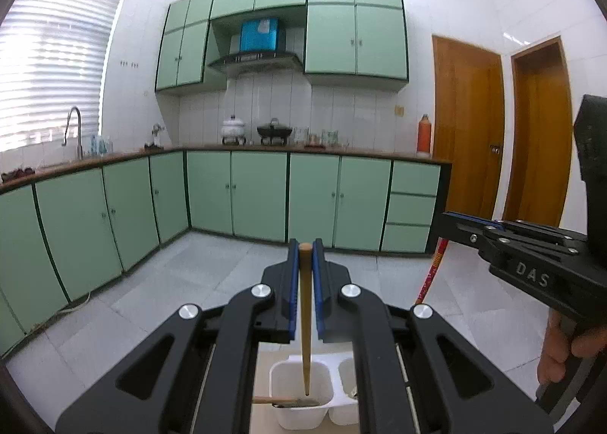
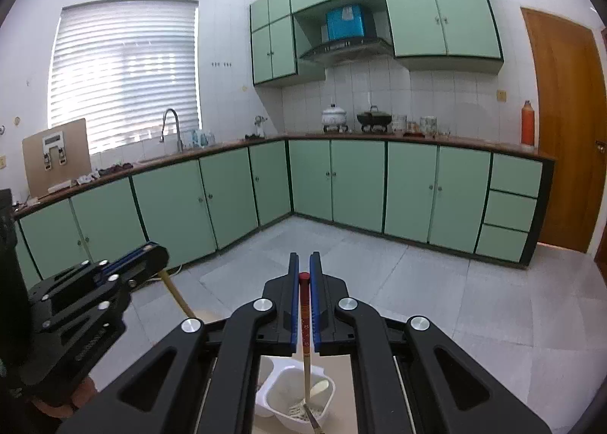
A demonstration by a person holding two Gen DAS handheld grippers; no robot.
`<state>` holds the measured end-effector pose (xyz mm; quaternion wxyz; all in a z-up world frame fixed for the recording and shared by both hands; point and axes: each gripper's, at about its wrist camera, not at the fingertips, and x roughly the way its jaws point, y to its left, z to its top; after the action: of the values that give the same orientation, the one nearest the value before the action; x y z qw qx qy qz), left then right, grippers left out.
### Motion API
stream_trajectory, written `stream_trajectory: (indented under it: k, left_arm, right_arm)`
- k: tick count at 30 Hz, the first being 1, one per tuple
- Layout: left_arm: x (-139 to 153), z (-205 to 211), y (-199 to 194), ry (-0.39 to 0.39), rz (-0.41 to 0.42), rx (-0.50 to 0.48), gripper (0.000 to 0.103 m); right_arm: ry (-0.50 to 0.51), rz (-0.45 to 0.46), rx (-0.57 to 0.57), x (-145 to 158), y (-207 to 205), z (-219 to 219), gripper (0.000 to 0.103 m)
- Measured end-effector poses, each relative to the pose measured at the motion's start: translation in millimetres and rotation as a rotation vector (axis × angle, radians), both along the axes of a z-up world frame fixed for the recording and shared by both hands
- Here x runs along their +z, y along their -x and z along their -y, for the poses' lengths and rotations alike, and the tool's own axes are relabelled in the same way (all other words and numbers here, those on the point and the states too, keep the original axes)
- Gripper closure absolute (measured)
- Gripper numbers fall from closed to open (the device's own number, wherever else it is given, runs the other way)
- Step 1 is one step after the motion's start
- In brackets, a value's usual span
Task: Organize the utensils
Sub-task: 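Open both tools to drop the chopsticks into the holder, then move both tools back toward the remaining chopsticks on the mat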
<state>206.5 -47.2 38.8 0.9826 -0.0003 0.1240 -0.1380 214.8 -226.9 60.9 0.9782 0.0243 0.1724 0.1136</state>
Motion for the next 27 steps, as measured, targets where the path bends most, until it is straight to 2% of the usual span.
stream_trajectory:
  k: [9, 10, 12, 14, 16, 20, 22, 26, 27]
  left_arm:
    - [-38.5, -10.6, -20.3, -0.021, -0.121, 0.001, 0.094]
    - [-39.9, -12.2, -20.1, -0.02, -0.126, 0.002, 0.093]
    - [-41.8, -17.4, -17.8, -0.014, -0.133, 0.01, 0.084]
    - [-41.0, -20.7, -12.3, -0.007, -0.127, 0.016, 0.067]
    - [-39.0, -23.4, -6.5, -0.007, -0.118, 0.019, 0.064]
    - [-32.9, -28.9, 10.9, -0.019, -0.095, 0.039, 0.046]
    - [-31.3, -31.3, 21.2, -0.02, -0.087, 0.048, 0.039]
    - [-35.4, -38.2, 51.1, -0.02, -0.07, 0.066, 0.021]
    - [-37.4, -39.4, 57.6, -0.019, -0.068, 0.071, 0.02]
  right_arm:
    - [0.007, -0.1, 0.022, -37.8, -6.4, -8.7, 0.097]
    - [0.005, -0.109, 0.021, -39.8, -7.0, -9.8, 0.097]
    - [0.0, -0.118, 0.014, -44.8, -3.4, -8.5, 0.095]
    - [-0.001, -0.116, 0.009, -45.5, 0.8, -6.9, 0.089]
    - [0.004, -0.102, -0.008, -44.2, 8.3, -5.7, 0.074]
    - [0.004, -0.067, -0.04, -38.4, 26.5, 0.3, 0.057]
    - [0.003, -0.038, -0.065, -35.8, 42.4, 3.2, 0.044]
    - [0.028, 0.008, -0.107, -39.8, 75.1, 4.5, 0.028]
    - [0.032, 0.013, -0.115, -42.7, 83.1, 4.6, 0.024]
